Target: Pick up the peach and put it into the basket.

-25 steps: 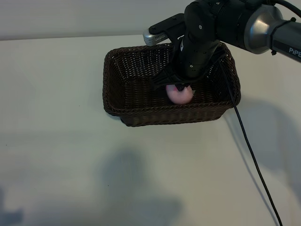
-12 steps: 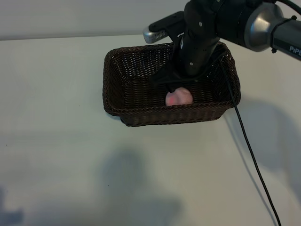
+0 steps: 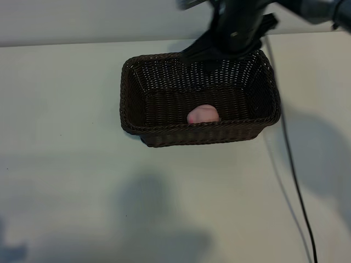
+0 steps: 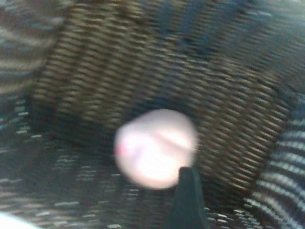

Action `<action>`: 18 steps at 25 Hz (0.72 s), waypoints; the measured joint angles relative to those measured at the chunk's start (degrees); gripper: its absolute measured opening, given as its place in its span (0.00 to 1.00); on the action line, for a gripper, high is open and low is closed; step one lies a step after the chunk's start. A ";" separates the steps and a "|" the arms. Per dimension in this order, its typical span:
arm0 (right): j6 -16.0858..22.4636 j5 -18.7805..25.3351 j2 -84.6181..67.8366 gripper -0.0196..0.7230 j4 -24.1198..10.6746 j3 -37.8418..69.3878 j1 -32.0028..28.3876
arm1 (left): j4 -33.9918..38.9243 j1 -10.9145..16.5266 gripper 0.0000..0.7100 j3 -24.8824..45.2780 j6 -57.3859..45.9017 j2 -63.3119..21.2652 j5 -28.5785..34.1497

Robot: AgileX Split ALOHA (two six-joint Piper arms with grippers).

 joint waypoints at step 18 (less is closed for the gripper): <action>-4.74 4.63 -0.73 0.78 3.71 0.00 -39.76 | 0.00 0.00 0.68 0.00 0.00 0.00 0.00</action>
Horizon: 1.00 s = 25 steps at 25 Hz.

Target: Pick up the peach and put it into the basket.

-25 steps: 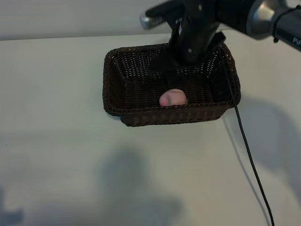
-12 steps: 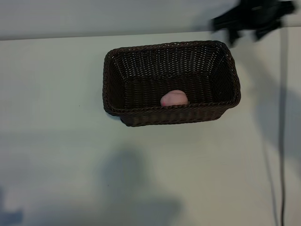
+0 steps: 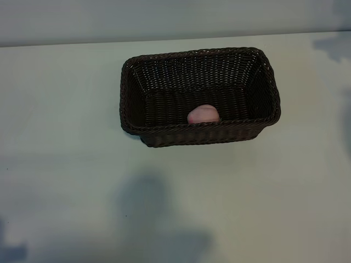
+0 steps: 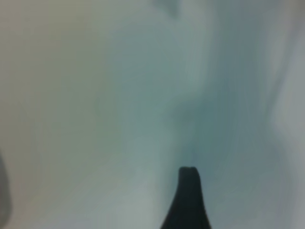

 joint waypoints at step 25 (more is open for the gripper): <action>-1.90 0.65 -56.34 0.78 5.08 20.94 -0.30 | 0.00 0.00 0.68 0.00 0.00 0.00 0.00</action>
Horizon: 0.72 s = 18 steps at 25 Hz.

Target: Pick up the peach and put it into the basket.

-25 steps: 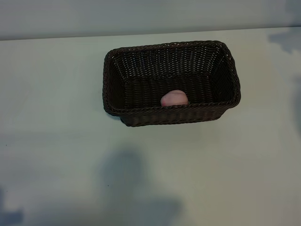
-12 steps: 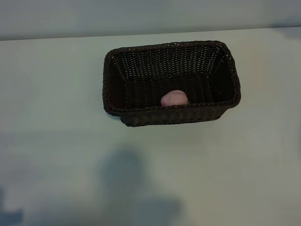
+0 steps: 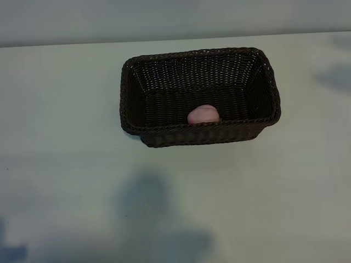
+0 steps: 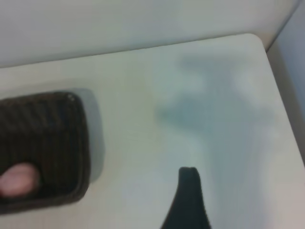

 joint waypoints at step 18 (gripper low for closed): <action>6.67 -3.68 -44.37 0.78 -13.74 24.21 10.78 | 0.00 0.00 0.68 0.00 0.00 0.00 0.00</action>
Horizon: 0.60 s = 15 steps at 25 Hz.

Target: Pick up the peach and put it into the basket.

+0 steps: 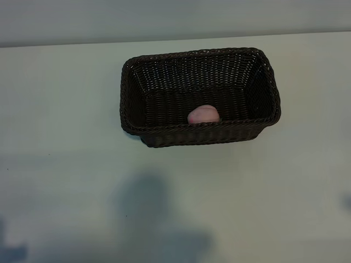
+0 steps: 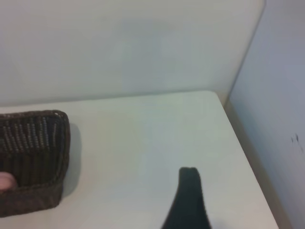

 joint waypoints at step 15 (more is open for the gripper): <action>-1.05 0.09 -14.37 0.78 1.14 18.28 0.08 | 0.00 0.00 0.68 0.00 0.07 0.00 0.00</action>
